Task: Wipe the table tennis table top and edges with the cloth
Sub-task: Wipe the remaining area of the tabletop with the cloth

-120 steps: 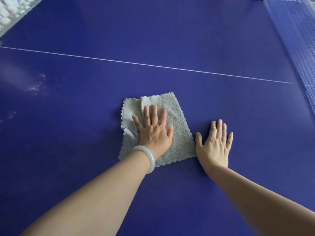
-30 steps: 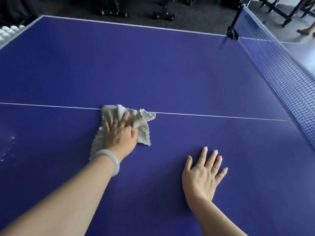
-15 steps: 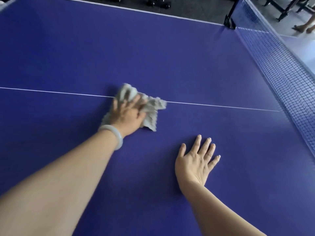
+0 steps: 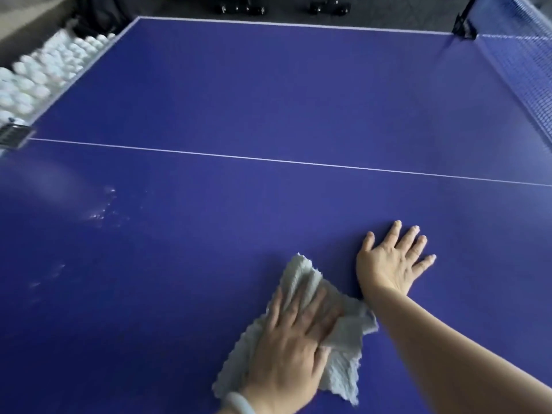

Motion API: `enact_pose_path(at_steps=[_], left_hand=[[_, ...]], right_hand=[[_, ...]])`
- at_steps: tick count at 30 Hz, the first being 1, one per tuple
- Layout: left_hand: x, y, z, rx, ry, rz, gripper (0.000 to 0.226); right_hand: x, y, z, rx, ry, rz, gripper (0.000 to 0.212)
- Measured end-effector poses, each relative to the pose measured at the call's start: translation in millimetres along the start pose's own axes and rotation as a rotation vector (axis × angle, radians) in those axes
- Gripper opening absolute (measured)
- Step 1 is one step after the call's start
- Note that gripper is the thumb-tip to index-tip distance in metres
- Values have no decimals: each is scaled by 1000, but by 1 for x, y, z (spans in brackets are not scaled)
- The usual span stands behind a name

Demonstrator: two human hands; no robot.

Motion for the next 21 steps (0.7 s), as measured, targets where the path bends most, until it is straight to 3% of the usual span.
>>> enact_pose_path(at_steps=[7, 13, 16, 21], left_hand=[[3, -38, 3, 220, -32, 33, 57], [-2, -42, 2, 251, -30, -25, 57], [-3, -42, 1, 249, -44, -26, 57], [5, -32, -2, 238, -4, -11, 54]], right_hand=[[7, -2, -5, 62, -26, 38, 65], [28, 35, -116, 419, -58, 185, 56], [31, 82, -184, 409, -28, 151, 61], [32, 92, -189, 346, -45, 191, 55]])
Point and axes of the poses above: each hand's wrist, its own z-axis towards the middle knuckle, its own x-axis out of the back of the hand, y = z × x, the point moved 9 cm from there along z, towards the middle knuckle, and after that the axes turned 8 degrees about y, right-handed, at the moved point
